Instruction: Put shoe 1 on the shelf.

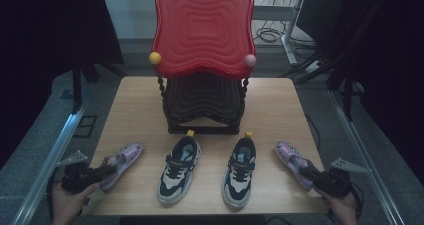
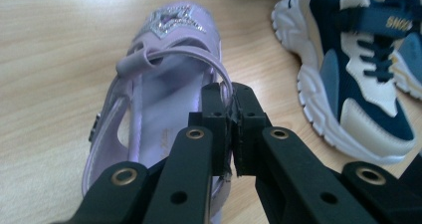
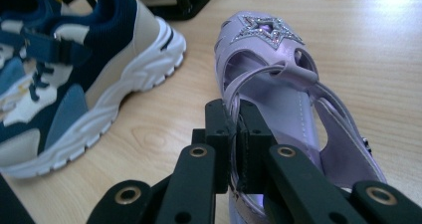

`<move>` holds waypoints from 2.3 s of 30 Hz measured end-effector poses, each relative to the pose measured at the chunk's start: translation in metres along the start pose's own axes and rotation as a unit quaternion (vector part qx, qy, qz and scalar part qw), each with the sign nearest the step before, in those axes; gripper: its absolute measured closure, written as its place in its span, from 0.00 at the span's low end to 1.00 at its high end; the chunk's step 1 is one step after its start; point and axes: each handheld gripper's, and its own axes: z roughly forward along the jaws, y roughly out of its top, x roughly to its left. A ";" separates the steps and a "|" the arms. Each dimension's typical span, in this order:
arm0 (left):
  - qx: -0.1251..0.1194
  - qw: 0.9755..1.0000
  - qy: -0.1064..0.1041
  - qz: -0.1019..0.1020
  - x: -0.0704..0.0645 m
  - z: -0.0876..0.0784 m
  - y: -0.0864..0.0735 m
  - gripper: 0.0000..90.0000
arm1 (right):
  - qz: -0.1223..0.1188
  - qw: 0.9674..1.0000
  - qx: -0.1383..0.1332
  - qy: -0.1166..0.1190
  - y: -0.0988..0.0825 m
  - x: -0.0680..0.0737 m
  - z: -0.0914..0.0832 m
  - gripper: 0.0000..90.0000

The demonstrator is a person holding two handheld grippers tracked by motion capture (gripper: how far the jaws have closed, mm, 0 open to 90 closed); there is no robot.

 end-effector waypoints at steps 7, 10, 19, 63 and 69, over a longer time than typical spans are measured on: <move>-0.024 1.000 -0.012 -0.004 -0.004 -0.005 0.005 0.96 | 0.006 0.999 -0.036 0.003 0.002 0.003 -0.004 0.95; -0.049 0.999 -0.012 -0.007 -0.007 -0.009 0.008 0.96 | 0.010 0.998 -0.061 0.008 0.005 0.005 -0.007 0.95; -0.098 0.995 -0.031 0.005 -0.022 -0.018 0.024 0.96 | 0.003 0.992 -0.119 0.052 0.009 0.013 -0.008 0.95; -0.145 0.985 -0.085 0.040 -0.058 -0.004 0.080 0.96 | -0.027 0.982 -0.172 0.077 0.062 0.070 0.029 0.95; -0.152 0.983 -0.091 0.040 -0.062 0.002 0.081 0.96 | -0.026 0.980 -0.174 0.094 0.065 0.080 0.039 0.95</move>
